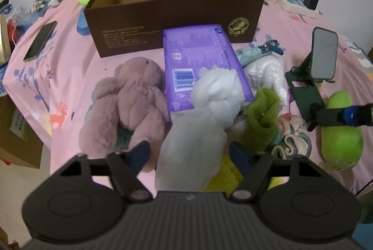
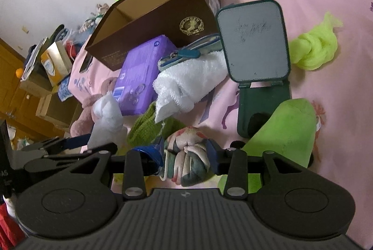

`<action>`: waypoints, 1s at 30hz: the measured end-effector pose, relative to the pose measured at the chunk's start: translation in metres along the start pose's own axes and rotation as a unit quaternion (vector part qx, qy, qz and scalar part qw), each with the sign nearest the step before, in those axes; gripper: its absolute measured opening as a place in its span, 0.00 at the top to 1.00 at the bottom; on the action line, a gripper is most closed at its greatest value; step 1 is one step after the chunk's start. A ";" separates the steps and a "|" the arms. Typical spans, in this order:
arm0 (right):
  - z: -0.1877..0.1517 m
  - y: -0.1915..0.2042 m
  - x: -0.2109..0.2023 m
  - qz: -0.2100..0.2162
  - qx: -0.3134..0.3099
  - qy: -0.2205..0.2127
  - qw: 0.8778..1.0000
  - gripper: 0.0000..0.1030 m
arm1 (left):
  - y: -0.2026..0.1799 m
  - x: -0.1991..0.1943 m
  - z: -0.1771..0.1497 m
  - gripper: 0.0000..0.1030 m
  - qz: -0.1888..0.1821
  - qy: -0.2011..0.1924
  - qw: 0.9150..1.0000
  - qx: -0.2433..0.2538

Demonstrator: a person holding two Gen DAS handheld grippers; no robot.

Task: Organize soft objects
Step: 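Close the left gripper on the white bundle while the right gripper grasps the yellow towel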

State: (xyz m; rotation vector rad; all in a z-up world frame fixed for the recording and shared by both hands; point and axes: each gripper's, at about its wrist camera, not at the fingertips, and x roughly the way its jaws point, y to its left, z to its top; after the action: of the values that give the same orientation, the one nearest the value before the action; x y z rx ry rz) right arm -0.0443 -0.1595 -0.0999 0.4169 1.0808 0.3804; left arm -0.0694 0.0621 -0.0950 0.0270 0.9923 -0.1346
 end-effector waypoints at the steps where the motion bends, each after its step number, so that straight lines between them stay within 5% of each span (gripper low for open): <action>1: 0.000 0.001 0.001 0.002 -0.004 0.005 1.000 0.76 | 0.001 0.000 0.000 0.42 -0.002 0.002 1.000 0.001; 13: -0.002 0.013 0.027 -0.065 -0.051 0.030 0.996 0.77 | 0.012 0.003 -0.002 0.79 -0.005 0.004 1.000 -0.023; 25: -0.004 0.026 0.053 -0.077 -0.117 0.011 0.990 0.73 | 0.013 -0.002 -0.004 0.84 -0.015 -0.014 0.999 -0.038; 30: -0.003 0.022 0.046 -0.054 -0.119 0.015 0.991 0.83 | 0.016 -0.008 -0.003 0.86 -0.017 -0.022 0.998 -0.048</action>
State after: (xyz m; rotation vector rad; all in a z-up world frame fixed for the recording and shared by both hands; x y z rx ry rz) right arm -0.0295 -0.1177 -0.1249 0.1418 1.0681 0.4153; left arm -0.0741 0.0795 -0.0904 -0.0800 0.9553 -0.1186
